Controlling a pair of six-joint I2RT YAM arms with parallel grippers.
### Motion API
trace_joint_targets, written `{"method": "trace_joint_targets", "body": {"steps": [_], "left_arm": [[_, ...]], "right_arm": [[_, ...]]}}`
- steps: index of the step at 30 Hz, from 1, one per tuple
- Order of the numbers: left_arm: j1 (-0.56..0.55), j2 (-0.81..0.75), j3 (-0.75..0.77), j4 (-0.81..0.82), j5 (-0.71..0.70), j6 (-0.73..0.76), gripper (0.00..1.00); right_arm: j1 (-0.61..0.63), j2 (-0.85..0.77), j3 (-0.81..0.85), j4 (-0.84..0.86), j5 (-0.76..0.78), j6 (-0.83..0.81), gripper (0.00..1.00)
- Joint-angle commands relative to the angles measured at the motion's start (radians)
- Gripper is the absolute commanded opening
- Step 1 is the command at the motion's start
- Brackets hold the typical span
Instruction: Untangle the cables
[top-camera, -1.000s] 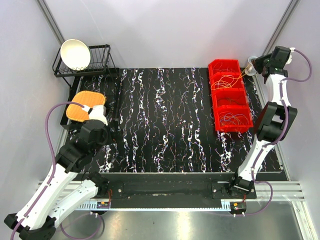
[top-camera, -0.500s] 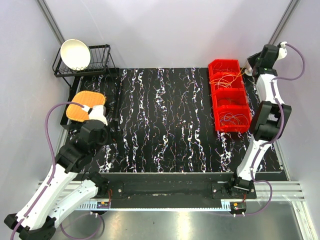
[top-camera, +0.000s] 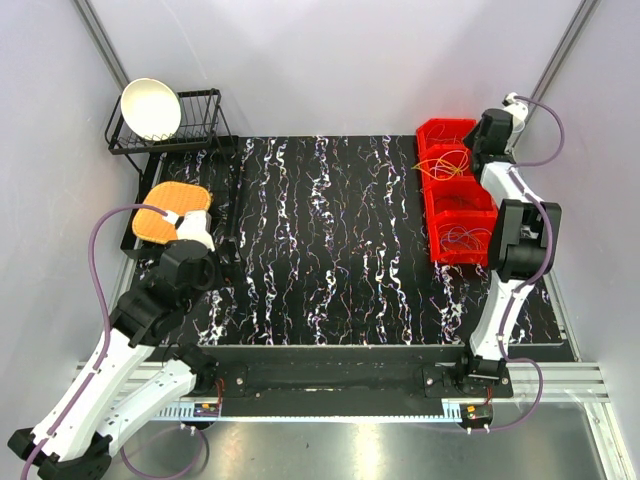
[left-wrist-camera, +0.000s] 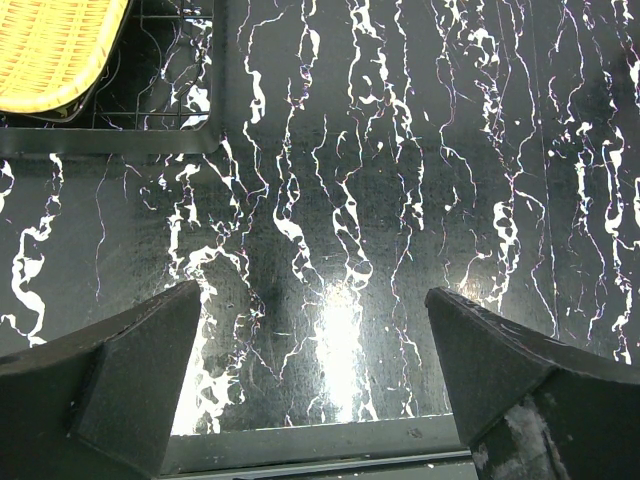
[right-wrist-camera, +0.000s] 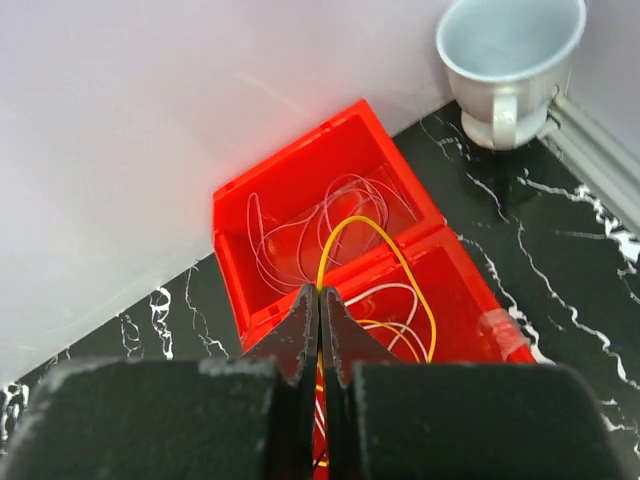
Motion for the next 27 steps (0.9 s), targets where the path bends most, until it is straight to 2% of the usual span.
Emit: {"method": "trace_joint_targets", "body": {"steps": [1, 8, 12, 21, 27], "left_arm": [[0.004, -0.008, -0.006, 0.056, 0.012, 0.012, 0.99], [0.005, -0.003, -0.004, 0.056, 0.018, 0.014, 0.99], [0.005, -0.004, -0.006, 0.054, 0.019, 0.014, 0.99], [0.005, -0.011, -0.006, 0.053, 0.015, 0.012, 0.99], [0.004, -0.021, -0.004, 0.054, 0.013, 0.014, 0.99]], "right_arm": [[0.037, -0.076, 0.004, 0.121, 0.086, -0.127, 0.00], [0.074, -0.032, 0.058, 0.159, 0.344, -0.263, 0.00], [0.079, 0.032, 0.097, 0.222, 0.353, -0.314, 0.00], [0.082, 0.151, 0.280, 0.183, 0.320, -0.388, 0.00], [0.088, 0.119, 0.086, 0.352, 0.298, -0.489, 0.00]]}}
